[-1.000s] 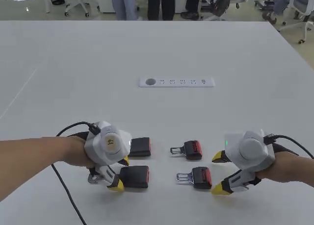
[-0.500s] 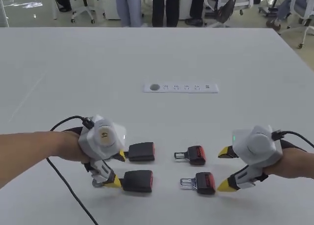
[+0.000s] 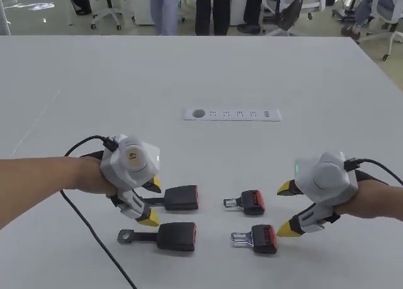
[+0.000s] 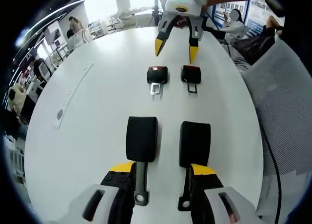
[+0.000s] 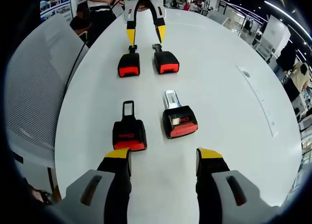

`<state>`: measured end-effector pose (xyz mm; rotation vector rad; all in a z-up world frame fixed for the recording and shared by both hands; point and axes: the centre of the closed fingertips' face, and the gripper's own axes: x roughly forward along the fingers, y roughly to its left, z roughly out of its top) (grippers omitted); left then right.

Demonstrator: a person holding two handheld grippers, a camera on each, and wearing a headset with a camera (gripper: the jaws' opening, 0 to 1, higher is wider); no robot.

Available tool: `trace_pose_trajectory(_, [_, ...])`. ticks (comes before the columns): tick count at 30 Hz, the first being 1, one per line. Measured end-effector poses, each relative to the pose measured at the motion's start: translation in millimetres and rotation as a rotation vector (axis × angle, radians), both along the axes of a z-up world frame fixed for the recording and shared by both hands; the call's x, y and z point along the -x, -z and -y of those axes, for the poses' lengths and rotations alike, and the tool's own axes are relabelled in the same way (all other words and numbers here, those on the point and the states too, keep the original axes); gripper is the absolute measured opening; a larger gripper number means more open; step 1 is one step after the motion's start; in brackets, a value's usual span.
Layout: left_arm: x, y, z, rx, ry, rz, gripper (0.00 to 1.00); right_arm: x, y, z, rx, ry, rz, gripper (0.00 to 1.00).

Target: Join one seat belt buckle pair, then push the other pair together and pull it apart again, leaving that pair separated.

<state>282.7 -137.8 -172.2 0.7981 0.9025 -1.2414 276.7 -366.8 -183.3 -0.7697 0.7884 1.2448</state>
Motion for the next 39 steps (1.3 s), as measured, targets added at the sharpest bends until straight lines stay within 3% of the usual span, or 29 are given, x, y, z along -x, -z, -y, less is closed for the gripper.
trace_pose_trajectory(4, [-2.1,-1.8,5.5,-0.001,-0.011,0.0,0.44,-6.7,-0.3,-4.1,0.001,-0.009,0.005,0.51])
trace_pose_trajectory(13, [-20.5,1.4,5.4,-0.006,-0.036,0.01,0.44,-21.2,3.3,-11.5,-0.001,-0.022,0.021,0.47])
trace_pose_trajectory(34, [-33.2,20.1,15.6,-0.02,-0.017,0.008,0.39,-31.8,14.7,-23.9,-0.008,-0.044,0.018,0.43])
trace_pose_trajectory(39, [-33.4,24.3,20.8,-0.015,-0.004,-0.005,0.38,-34.3,17.8,-26.1,-0.009,-0.056,0.02,0.39])
